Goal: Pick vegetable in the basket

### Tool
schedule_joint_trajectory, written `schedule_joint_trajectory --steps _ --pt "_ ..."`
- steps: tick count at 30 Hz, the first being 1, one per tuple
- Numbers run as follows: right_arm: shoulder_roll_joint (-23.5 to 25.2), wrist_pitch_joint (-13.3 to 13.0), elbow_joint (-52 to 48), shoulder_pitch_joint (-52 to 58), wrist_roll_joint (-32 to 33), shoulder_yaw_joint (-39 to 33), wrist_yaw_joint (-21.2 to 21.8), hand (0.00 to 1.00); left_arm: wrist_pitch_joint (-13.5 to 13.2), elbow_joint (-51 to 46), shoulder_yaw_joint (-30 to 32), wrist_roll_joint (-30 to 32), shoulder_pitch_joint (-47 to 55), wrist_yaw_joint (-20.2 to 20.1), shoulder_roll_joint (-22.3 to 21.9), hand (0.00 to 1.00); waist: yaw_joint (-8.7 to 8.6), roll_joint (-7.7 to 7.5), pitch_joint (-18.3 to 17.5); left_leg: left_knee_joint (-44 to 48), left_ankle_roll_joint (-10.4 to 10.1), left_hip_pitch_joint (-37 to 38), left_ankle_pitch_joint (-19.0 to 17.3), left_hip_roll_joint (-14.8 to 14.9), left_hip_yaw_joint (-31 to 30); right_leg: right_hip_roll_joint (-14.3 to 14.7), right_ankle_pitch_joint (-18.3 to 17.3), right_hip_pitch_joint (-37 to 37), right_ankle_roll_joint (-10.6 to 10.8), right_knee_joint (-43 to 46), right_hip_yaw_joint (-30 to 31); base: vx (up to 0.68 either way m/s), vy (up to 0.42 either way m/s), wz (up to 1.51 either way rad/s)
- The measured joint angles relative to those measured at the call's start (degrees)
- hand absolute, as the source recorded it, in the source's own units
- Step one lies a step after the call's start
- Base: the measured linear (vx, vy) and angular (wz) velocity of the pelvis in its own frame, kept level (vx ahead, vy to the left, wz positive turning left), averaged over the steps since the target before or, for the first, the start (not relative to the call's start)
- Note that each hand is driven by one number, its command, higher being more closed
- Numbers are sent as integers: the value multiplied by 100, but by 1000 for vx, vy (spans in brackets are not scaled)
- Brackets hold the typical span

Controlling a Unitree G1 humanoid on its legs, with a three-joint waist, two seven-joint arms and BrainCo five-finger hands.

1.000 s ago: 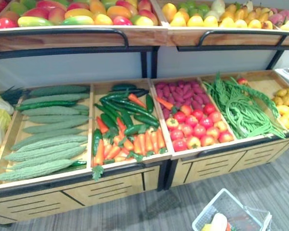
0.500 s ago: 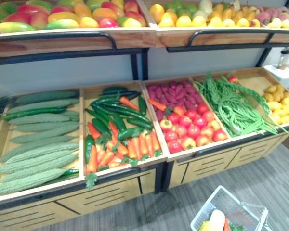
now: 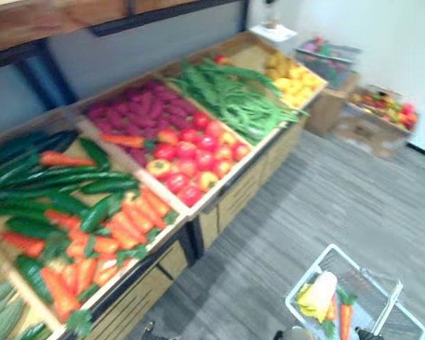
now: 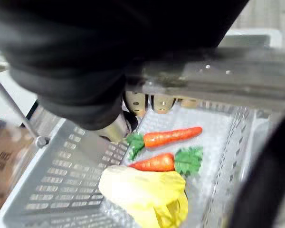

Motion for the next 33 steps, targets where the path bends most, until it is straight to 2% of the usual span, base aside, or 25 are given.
schedule_joint_trajectory --steps 2,3,4,6,7,10,12,13,14,15,16,17,18,20,21,22,23,24,25,27,29,31,33 --pt "12 7 21 -46 -3 5 2 100 20 0 68 -2 -39 -2 12 0 0 -39 -17 134 -4 -91 1 81 516 -109 -124 104 269 -277 8 -30 -136 -161" --pt "10 24 103 -146 -3 -1 1 100 20 -1 84 -3 -95 -4 13 0 -2 -92 -30 303 -13 -159 4 207 838 -18 -213 122 491 -799 14 -12 -306 -170" --pt "-2 35 227 -223 -3 13 0 100 20 -1 125 -3 -166 -15 -37 0 4 -74 -31 481 -15 -200 5 367 1053 170 -283 138 577 -1308 -99 -12 -318 -155" --pt "-59 113 237 -242 2 43 -7 100 13 -14 210 13 -247 -27 -159 0 29 46 -57 580 -92 -199 88 512 1285 434 -281 139 574 -1826 -79 -29 -342 -139" --pt "-108 167 259 -216 4 56 -14 100 10 -16 230 9 -275 -23 -220 0 -18 119 -79 646 -70 -154 139 602 1338 563 -281 150 574 -2067 -12 -27 -319 -119" --pt "-157 175 323 -89 4 79 -19 100 10 5 309 -11 -312 -20 -318 0 -36 187 -112 994 -67 87 159 869 1329 803 -281 391 573 -2519 227 -7 -235 -85" --pt "-211 166 348 7 4 138 -12 100 5 14 352 -14 -335 -19 -428 0 -54 275 -160 1614 -89 289 181 1245 1301 976 -294 530 550 -2678 414 -61 -115 -76" --pt "-222 163 351 12 4 144 -8 100 5 19 406 -14 -335 -17 -453 0 -48 284 -166 1784 -127 330 223 1333 1239 1004 -303 542 536 -2688 533 -76 -58 -95" --pt "-243 150 375 12 0 275 -5 100 6 31 553 -52 -334 -12 -501 0 -15 262 -152 2183 -105 342 384 1453 765 1019 -306 625 520 -2750 835 -58 -35 -110" --pt "-250 138 359 -28 -3 423 15 100 -20 17 607 -80 -326 8 -501 0 26 157 -98 2362 -240 50 263 1309 -293 909 -340 660 462 -2761 1189 -54 -4 -111" --pt "-290 136 334 -61 -3 485 13 100 -30 10 592 -75 -330 17 -505 0 28 168 -94 2126 -416 -99 79 1014 -993 826 -340 642 462 -2753 1341 -40 53 -107" --pt "-341 135 344 -125 -10 550 30 100 -51 -20 582 -78 -329 26 -520 0 39 166 -88 1748 -539 -260 -116 538 -1955 719 -339 602 464 -2744 1573 -49 161 -125" --pt "-322 94 359 -119 -13 605 66 100 -62 -16 574 -79 -318 58 -519 0 138 171 -85 1073 -605 -323 -249 -117 -3173 623 -321 603 495 -2744 1875 -41 184 -122" --pt "-309 84 375 -121 -6 610 75 100 -120 -18 564 -79 -272 79 -514 0 152 186 -89 483 -591 -324 -169 -437 -3993 654 -293 612 553 -2750 2058 -33 221 -86" --pt "-300 73 390 -124 -5 611 85 100 -130 -7 545 -77 -238 71 -512 0 180 265 -73 197 -586 -386 -95 -497 -4472 789 -252 617 650 -2819 2196 -19 281 -63" --pt "-205 24 391 -115 -7 636 116 100 -117 -7 530 -76 -237 61 -456 0 163 264 -88 155 -605 -356 -194 -575 -4546 760 -194 614 793 -2962 2275 -17 263 -41" --pt "-167 -7 390 -90 -4 634 123 100 -120 -7 517 -75 -234 59 -401 0 138 164 -102 116 -589 -412 -189 -645 -4543 697 -152 600 858 -3021 2271 6 186 -9" --pt "-147 -31 393 -47 -3 635 141 100 -119 2 510 -68 -230 57 -302 0 145 -3 -101 87 -527 -462 -153 -763 -4493 573 -87 595 946 -3124 2269 4 165 9" --pt "-135 -30 393 -37 -3 627 144 100 -110 57 511 -68 -214 57 -237 0 151 -92 -112 74 -492 -521 -148 -848 -4495 502 -14 559 946 -3181 2262 3 162 7" --pt "-99 -35 390 -30 -1 597 144 100 -110 57 511 -54 -126 55 -221 0 165 -144 -141 -60 -410 -495 -98 -965 -4467 410 43 538 1011 -3262 2272 20 113 4" --pt "-74 -43 378 -31 -1 508 144 100 -109 62 507 -40 -68 49 -220 0 164 -155 -162 -219 -342 -406 -51 -1054 -4468 357 57 568 1034 -3292 2268 48 57 3" --pt "-85 -48 320 -23 9 469 141 100 -108 198 399 -7 -61 9 -233 0 175 -27 -208 -349 -323 -357 -36 -1090 -4431 339 57 546 1035 -3323 2278 82 24 -7" --pt "-85 -45 230 -22 22 411 171 100 -107 266 398 -8 -32 -39 -247 0 178 -20 -211 -438 -324 -264 -37 -1093 -4326 372 57 525 1035 -3320 2346 97 12 -24"
